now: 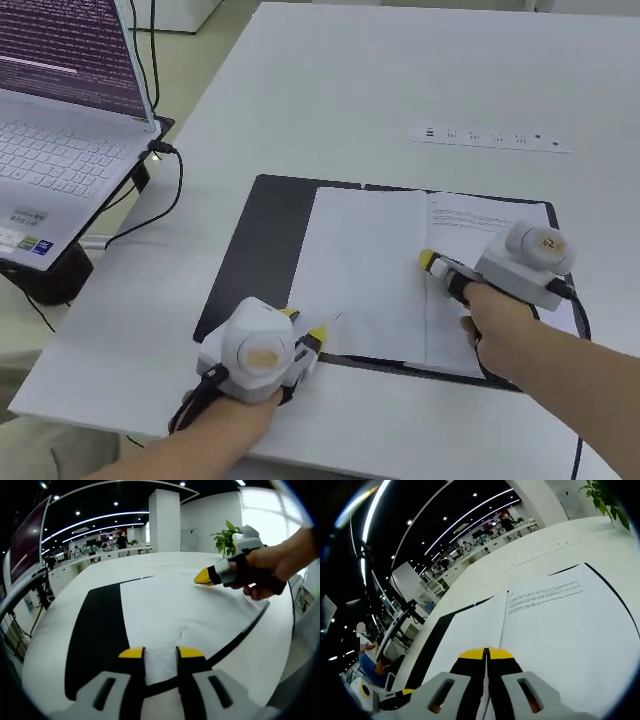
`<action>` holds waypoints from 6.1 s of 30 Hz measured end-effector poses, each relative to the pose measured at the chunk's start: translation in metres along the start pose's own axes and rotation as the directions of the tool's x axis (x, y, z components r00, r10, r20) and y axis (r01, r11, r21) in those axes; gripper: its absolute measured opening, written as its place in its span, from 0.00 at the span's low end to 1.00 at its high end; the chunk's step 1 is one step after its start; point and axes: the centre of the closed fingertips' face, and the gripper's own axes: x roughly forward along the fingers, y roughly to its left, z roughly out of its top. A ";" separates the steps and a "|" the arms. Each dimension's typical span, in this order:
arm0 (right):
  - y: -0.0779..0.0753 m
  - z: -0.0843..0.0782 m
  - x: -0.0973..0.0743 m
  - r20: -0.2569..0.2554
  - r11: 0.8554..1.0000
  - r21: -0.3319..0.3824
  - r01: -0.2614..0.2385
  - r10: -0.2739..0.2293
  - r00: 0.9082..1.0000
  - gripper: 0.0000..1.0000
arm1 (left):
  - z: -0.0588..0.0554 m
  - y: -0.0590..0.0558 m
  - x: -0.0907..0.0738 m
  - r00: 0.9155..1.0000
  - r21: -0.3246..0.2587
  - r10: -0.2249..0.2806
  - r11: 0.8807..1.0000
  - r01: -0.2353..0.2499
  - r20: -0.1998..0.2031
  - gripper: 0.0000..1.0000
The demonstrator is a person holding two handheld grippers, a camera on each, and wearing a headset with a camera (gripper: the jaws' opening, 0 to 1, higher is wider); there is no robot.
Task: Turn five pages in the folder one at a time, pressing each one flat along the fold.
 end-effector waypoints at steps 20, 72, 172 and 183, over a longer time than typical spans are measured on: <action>-0.007 0.031 0.039 0.021 1.000 -0.001 -0.010 0.010 1.000 0.00 | -0.002 0.001 0.005 1.000 -0.002 0.000 1.000 0.000 0.014 0.23; -0.037 0.049 0.078 0.003 0.999 -0.027 -0.026 0.026 1.000 0.00 | 0.000 -0.002 0.002 0.999 -0.017 0.005 1.000 -0.004 0.033 0.23; 0.050 -0.063 -0.174 -0.049 0.990 0.125 -0.069 0.076 0.996 0.00 | -0.002 -0.021 -0.012 0.976 -0.041 -0.075 0.997 0.068 -0.203 0.39; 0.047 -0.006 -0.242 0.065 0.988 0.154 0.008 -0.018 0.998 0.00 | 0.077 -0.045 -0.079 0.985 -0.411 -0.173 0.897 0.163 0.013 0.37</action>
